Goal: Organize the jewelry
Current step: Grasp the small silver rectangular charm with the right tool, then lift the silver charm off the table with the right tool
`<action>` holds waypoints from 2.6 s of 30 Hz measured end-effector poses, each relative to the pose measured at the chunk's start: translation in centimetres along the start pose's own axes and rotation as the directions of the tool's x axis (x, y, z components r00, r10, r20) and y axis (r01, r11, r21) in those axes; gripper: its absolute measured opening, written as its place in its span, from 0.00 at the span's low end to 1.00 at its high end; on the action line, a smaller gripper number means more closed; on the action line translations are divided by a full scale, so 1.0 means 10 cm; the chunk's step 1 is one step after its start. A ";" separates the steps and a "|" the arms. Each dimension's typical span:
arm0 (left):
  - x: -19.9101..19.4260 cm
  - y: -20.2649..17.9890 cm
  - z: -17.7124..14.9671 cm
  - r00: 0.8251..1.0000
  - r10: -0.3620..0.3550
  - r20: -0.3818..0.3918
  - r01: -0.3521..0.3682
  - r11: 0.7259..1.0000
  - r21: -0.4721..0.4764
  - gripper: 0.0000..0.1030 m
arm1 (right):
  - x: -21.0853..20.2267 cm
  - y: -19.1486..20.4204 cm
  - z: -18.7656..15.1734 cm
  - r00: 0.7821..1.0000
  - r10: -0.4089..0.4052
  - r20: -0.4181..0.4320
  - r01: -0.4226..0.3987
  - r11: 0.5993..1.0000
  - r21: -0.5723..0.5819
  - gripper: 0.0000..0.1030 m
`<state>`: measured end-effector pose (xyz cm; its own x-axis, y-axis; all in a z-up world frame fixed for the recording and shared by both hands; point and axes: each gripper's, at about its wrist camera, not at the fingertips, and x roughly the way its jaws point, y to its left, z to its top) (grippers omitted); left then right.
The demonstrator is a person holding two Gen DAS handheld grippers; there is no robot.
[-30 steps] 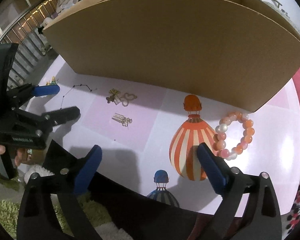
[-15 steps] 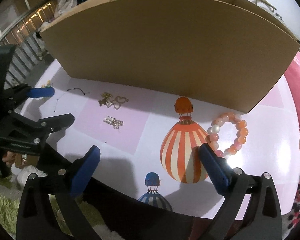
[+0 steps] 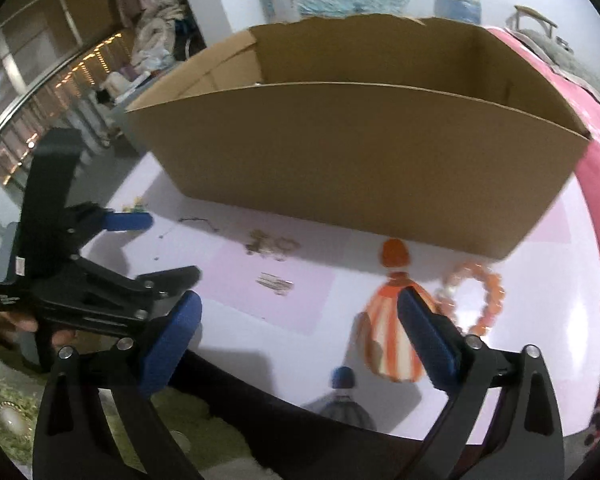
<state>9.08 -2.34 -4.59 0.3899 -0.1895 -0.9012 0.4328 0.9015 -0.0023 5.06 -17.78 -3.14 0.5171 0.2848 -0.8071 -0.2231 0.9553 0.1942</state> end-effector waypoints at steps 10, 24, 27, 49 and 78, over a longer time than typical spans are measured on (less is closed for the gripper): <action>0.00 0.00 0.01 1.000 0.001 0.000 -0.001 1.000 -0.001 0.92 | 0.14 0.11 0.03 0.998 0.050 -0.044 -0.057 0.982 -0.178 0.38; 0.00 -0.01 0.01 1.000 0.002 0.003 -0.002 1.000 -0.003 0.92 | 0.35 0.22 0.13 0.986 0.039 -0.165 -0.110 0.887 -0.448 0.10; 0.00 0.00 0.01 1.000 0.002 0.004 -0.002 1.000 -0.004 0.92 | 0.33 0.22 0.12 0.985 0.041 -0.168 -0.115 0.881 -0.459 0.08; -0.01 0.01 0.01 1.000 0.006 0.007 -0.006 1.000 -0.008 0.93 | 0.03 -0.03 0.15 0.990 0.119 -0.073 -0.130 0.976 -0.177 0.21; -0.16 0.08 -0.04 0.989 -0.036 0.145 0.036 0.999 0.000 0.92 | -0.08 -0.23 0.22 0.986 0.149 -0.072 -0.156 0.983 -0.100 0.02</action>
<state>8.42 -1.18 -3.33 0.4879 -0.2764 -0.8280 0.4470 0.8938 -0.0350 6.94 -19.99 -1.70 0.4172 0.4173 -0.8074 -0.3822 0.8865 0.2607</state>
